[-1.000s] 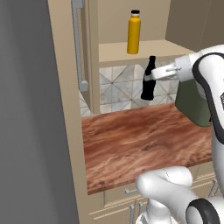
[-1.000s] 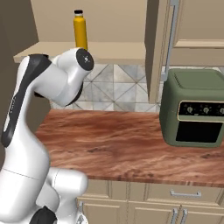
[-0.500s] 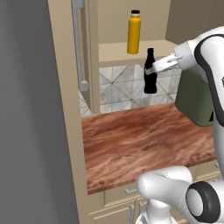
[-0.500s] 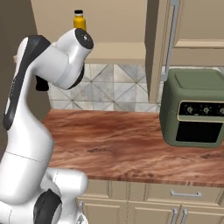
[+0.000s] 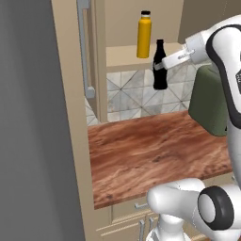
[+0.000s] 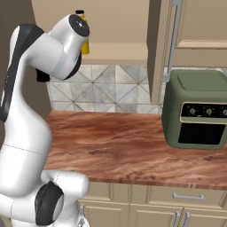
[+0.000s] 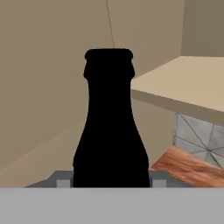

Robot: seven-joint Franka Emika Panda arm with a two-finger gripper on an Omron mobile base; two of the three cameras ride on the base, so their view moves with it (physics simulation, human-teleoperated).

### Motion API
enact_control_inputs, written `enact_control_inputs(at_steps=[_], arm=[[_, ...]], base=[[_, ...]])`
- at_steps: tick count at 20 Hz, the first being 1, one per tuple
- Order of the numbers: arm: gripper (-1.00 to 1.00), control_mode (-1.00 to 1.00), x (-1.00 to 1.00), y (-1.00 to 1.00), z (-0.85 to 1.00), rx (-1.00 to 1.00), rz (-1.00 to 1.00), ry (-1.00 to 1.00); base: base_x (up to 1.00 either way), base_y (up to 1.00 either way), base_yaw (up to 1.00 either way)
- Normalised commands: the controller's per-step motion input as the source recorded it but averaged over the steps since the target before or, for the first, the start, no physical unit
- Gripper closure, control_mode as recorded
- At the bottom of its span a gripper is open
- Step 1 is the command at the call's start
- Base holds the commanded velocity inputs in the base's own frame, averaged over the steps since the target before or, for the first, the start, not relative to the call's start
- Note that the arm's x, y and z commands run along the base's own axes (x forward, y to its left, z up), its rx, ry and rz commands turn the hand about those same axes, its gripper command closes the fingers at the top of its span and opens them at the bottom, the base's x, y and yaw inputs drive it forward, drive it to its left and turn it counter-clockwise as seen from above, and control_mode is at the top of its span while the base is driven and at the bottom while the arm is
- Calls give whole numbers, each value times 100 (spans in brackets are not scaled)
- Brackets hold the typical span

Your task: Pick the water bottle, bottled drink from the counter and place them in the open cabinet.

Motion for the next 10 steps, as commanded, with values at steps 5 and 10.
enact_control_inputs(at_steps=[5, 10], arm=[[100, -100, 2, 8, 1, -4, -1, -29], [100, -100, 6, 1, 5, -1, -4, -19]], base=[[0, 0, 0], [0, 0, 0]])
